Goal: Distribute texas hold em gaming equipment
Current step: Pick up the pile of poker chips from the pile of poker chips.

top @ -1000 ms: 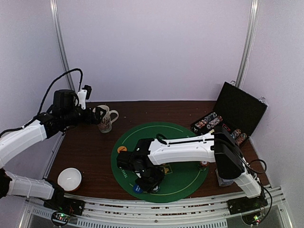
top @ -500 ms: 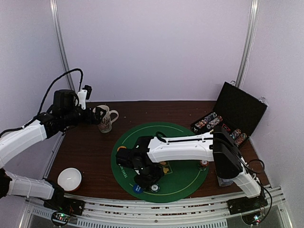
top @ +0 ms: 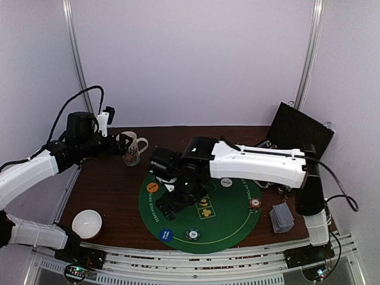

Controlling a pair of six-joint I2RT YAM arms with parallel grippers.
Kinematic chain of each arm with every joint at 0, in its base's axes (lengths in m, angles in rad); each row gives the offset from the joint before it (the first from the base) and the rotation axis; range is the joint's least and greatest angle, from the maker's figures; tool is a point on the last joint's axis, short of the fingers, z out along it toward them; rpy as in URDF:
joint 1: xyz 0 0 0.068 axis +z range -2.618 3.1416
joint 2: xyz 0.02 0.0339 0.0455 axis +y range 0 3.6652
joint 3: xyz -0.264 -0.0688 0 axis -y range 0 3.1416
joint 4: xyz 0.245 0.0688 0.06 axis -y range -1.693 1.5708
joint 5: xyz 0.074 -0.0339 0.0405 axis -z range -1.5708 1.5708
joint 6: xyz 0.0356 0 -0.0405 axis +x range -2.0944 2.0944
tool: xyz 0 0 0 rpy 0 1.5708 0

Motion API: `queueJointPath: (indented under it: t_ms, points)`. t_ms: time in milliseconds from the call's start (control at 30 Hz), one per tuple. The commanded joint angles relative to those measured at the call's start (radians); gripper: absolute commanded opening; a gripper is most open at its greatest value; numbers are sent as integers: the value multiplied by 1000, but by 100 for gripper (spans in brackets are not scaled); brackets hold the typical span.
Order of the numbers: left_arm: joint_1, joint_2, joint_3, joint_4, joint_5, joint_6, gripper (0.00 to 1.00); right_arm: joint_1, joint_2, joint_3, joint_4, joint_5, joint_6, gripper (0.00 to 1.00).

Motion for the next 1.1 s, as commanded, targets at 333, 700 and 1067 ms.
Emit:
queueJointPath:
  t_ms: [333, 700, 1067]
  points:
    - [7, 8, 7, 20, 13, 23, 98, -422, -616, -750, -69, 113, 233, 100]
    - [7, 9, 5, 16, 12, 23, 98, -539, -537, -891, 141, 47, 121, 100]
    - [6, 26, 12, 15, 7, 29, 98, -560, -427, -959, 245, -13, 92, 82]
